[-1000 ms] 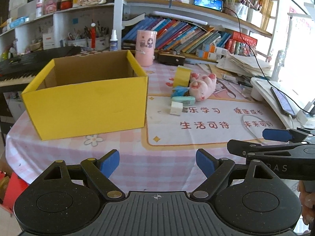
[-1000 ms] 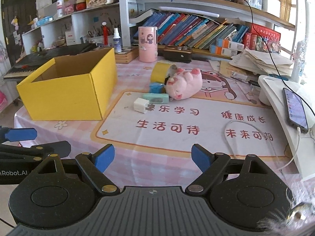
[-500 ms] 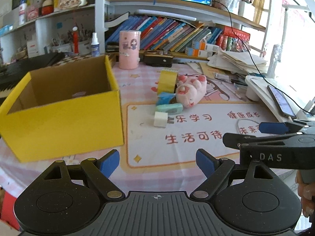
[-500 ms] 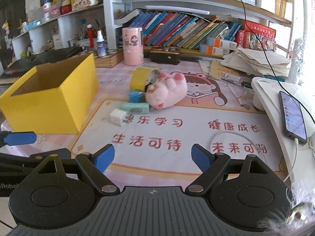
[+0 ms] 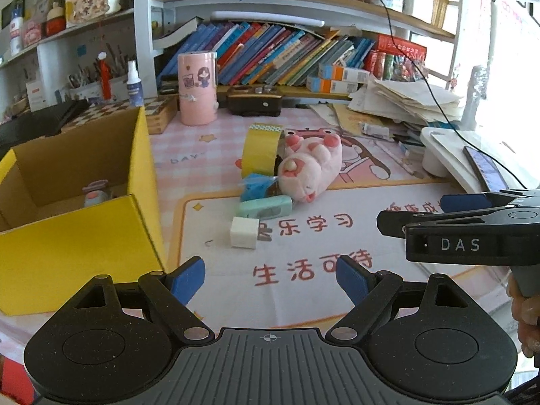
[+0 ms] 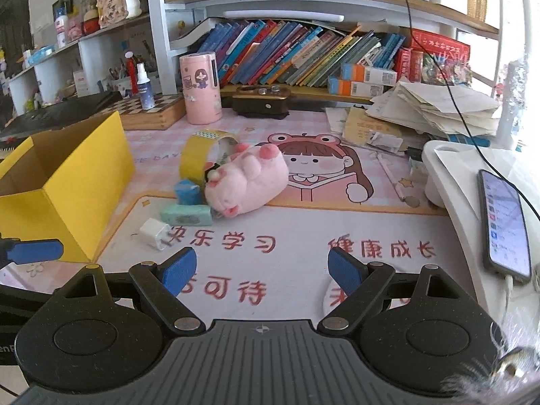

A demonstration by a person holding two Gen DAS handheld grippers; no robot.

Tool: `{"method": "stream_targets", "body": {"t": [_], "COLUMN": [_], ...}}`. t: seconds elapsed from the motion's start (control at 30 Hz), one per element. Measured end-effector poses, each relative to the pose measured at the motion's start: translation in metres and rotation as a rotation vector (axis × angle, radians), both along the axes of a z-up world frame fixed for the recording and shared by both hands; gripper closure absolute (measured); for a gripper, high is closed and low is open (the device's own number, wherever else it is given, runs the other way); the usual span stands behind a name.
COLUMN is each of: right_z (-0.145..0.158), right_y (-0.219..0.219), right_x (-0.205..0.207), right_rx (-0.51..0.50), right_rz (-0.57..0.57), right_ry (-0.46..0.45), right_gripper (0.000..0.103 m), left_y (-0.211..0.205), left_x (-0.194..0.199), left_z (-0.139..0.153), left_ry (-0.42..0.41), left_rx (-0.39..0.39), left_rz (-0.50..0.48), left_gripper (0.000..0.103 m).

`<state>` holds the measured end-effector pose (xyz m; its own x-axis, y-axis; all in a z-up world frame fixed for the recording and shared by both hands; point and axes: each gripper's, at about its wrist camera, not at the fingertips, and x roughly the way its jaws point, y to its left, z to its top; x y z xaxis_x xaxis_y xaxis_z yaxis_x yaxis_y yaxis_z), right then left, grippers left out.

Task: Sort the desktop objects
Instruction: 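Reach the right tool to the pink plush pig while the left tool approaches the white charger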

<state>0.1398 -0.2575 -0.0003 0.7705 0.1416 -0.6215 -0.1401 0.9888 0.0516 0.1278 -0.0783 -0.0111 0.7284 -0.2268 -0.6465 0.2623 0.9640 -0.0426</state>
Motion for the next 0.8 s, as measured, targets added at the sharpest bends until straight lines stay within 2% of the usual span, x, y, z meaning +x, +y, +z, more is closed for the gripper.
{"method": "stream_targets", "body": {"t": [0.53,0.67,0.8], "right_z": [-0.007,-0.008,-0.009], "right_y": [-0.021,-0.027,-0.032], "right_x": [0.054,0.065,0.074], "right_rx": [-0.018,-0.01,0.004], "right_rz": [0.13,0.141,0.15], "right_ry": [0.021,0.022,0.025], "right_gripper": [0.018,0.012,0.011], "left_y": [-0.027,-0.034,-0.038], "left_x": [0.041,0.049,0.058], "left_z": [-0.018,-0.022,-0.026], "left_ry": [0.041,0.04,0.043], "left_rx": [0.017,0.032,0.047], "left_rz": [0.12,0.123,0.134], "left_gripper": [0.016,0.017,0.017]}}
